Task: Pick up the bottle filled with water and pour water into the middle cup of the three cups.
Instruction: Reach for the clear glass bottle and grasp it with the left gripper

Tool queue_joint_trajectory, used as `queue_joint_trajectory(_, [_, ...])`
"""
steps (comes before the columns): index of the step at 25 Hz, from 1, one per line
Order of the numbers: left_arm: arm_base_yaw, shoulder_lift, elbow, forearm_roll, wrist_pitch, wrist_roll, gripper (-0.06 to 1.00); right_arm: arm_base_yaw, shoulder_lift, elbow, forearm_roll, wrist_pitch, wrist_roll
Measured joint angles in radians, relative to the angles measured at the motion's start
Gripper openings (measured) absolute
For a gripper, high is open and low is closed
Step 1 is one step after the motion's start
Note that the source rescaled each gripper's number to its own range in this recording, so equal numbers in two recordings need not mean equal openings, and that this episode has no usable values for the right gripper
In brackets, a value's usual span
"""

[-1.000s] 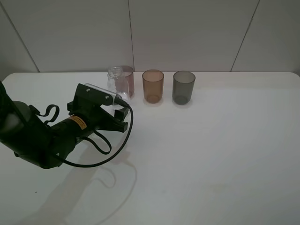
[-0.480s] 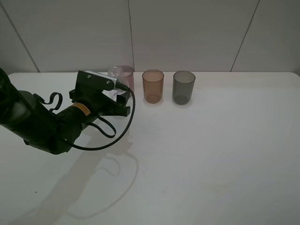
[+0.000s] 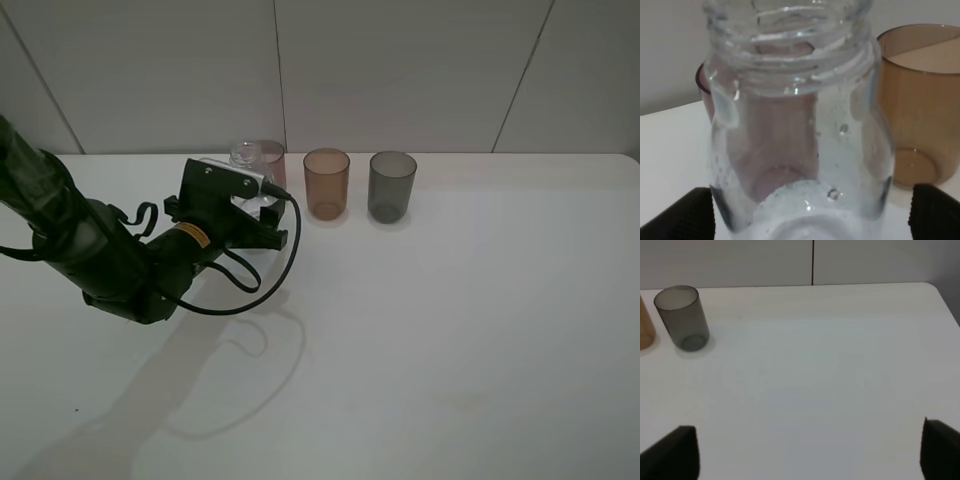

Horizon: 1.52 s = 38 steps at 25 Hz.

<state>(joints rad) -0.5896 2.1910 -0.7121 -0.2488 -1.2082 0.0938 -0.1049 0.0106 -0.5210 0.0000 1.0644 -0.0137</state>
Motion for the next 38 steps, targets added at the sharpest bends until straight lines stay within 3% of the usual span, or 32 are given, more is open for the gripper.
queue_joint_trajectory(35, [0.017,0.107,-0.113,0.017,-0.001,0.006,1.00,0.000,0.000,0.000,0.000,0.000,0.000])
queue_joint_trajectory(37, [0.017,0.108,-0.113,0.017,-0.001,0.012,0.92,0.000,0.000,0.000,0.000,0.000,0.000])
queue_joint_trajectory(38, [0.017,0.108,-0.113,0.017,-0.001,0.016,0.77,0.000,0.000,0.000,0.000,0.000,0.000])
